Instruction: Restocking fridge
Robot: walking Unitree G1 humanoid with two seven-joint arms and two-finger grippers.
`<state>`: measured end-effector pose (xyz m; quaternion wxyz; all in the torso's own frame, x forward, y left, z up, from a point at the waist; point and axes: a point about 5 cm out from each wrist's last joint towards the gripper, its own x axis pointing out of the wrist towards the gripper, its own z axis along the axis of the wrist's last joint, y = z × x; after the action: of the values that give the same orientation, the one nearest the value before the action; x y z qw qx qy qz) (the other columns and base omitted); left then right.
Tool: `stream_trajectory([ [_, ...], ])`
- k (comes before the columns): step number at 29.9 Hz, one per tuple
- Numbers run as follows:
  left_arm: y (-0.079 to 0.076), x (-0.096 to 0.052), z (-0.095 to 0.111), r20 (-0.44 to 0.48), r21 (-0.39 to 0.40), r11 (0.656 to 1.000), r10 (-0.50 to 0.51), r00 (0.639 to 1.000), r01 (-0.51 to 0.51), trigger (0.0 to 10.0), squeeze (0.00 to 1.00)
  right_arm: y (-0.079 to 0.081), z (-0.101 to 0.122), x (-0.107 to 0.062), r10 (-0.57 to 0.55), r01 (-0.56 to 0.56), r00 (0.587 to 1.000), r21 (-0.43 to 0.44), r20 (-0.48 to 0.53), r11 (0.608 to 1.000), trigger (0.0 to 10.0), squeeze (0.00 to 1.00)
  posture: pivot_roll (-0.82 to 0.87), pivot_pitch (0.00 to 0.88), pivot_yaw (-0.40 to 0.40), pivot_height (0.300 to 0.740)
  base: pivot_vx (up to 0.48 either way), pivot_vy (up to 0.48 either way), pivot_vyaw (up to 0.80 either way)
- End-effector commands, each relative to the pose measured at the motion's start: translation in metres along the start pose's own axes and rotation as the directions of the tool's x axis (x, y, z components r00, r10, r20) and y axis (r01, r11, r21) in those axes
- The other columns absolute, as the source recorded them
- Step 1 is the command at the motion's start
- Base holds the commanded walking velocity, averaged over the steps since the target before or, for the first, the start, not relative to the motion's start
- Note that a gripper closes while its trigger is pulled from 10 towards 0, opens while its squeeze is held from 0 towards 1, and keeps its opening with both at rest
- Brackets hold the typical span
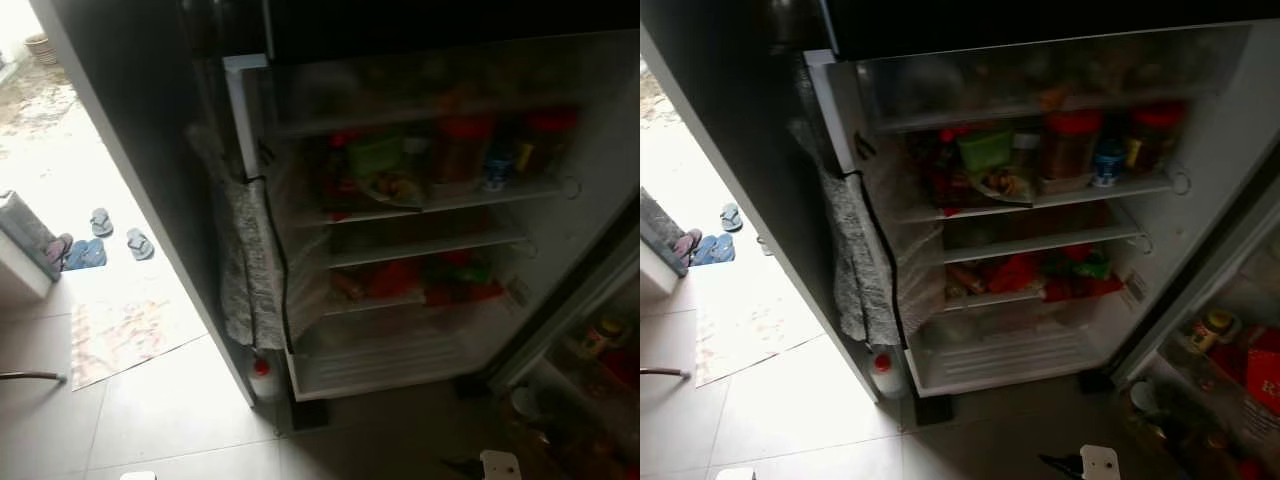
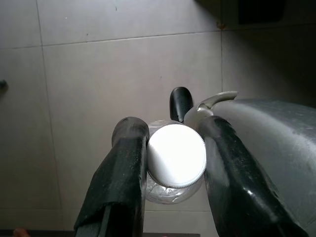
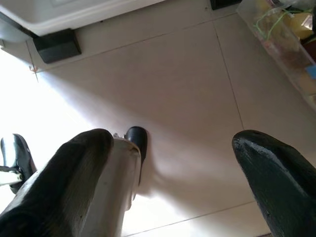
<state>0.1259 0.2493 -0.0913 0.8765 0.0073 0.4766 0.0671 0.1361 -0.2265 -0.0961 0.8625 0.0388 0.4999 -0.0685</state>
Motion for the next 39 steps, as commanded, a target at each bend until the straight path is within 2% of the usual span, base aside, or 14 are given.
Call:
stream_trajectory([
  [1, -0.004, 0.001, -0.002, -0.018, 0.0, 1.0, -0.004, 1.0, 0.004, 10.0, 0.0, -0.001, -0.003, -0.001, 0.0, 0.0, 1.0, 0.005, -0.009, 1.0, 10.0, 0.0, 0.02, 0.051, 0.023, 0.74, 0.0, -0.307, 0.0],
  [6, -0.014, 0.002, -0.001, -0.014, 0.002, 1.0, -0.014, 1.0, 0.014, 10.0, 0.0, 0.0, -0.003, 0.0, 0.002, -0.001, 1.0, 0.01, -0.007, 1.0, 10.0, 0.0, 0.02, 0.051, 0.024, 0.74, 0.0, -0.317, 0.0],
  [13, -0.014, 0.002, -0.001, -0.011, 0.002, 1.0, -0.013, 1.0, 0.013, 10.0, 0.0, 0.0, -0.003, 0.0, 0.001, -0.001, 1.0, 0.006, -0.011, 1.0, 10.0, 0.0, 0.02, 0.05, 0.024, 0.74, 0.0, -0.332, 0.0],
  [21, 0.009, -0.003, -0.003, -0.006, -0.004, 1.0, 0.008, 1.0, -0.008, 10.0, 0.0, 0.0, -0.003, 0.0, 0.005, -0.005, 1.0, -0.002, -0.015, 1.0, 10.0, 0.0, 0.02, 0.048, 0.022, 0.74, 0.0, -0.34, 0.0],
  [27, 0.014, -0.004, -0.003, -0.005, -0.008, 1.0, 0.012, 1.0, -0.012, 10.0, 0.0, 0.0, -0.003, 0.0, 0.007, -0.007, 1.0, -0.006, -0.016, 1.0, 10.0, 0.0, 0.02, 0.049, 0.021, 0.74, 0.0, -0.339, 0.0],
  [29, 0.011, -0.003, -0.002, -0.003, -0.008, 1.0, 0.009, 1.0, -0.009, 10.0, 0.0, 0.0, -0.003, 0.0, 0.008, -0.008, 1.0, -0.007, -0.017, 1.0, 10.0, 0.0, 0.02, 0.048, 0.021, 0.74, 0.0, -0.337, 0.0],
  [35, -0.01, 0.004, 0.007, 0.01, 0.01, 1.0, -0.016, 1.0, 0.016, 10.0, 0.0, 0.0, -0.003, 0.0, 0.014, -0.014, 1.0, -0.009, -0.02, 1.0, 10.0, 0.0, 0.02, 0.041, 0.019, 0.74, 0.0, -0.221, 0.0],
  [37, -0.018, 0.006, 0.014, 0.041, 0.022, 0.999, -0.033, 0.999, 0.033, 10.0, 0.0, 0.0, -0.003, 0.0, 0.017, -0.018, 1.0, -0.013, -0.021, 1.0, 10.0, 0.0, 0.01, 0.037, 0.019, 0.74, 0.0, 0.0, 0.0],
  [39, -0.019, 0.006, 0.017, 0.055, 0.022, 0.999, -0.033, 0.998, 0.032, 10.0, 0.0, 0.0, -0.003, 0.0, 0.018, -0.018, 1.0, -0.015, -0.022, 1.0, 10.0, 0.0, 0.01, 0.037, 0.019, 0.74, 0.0, 0.0, 0.0],
])
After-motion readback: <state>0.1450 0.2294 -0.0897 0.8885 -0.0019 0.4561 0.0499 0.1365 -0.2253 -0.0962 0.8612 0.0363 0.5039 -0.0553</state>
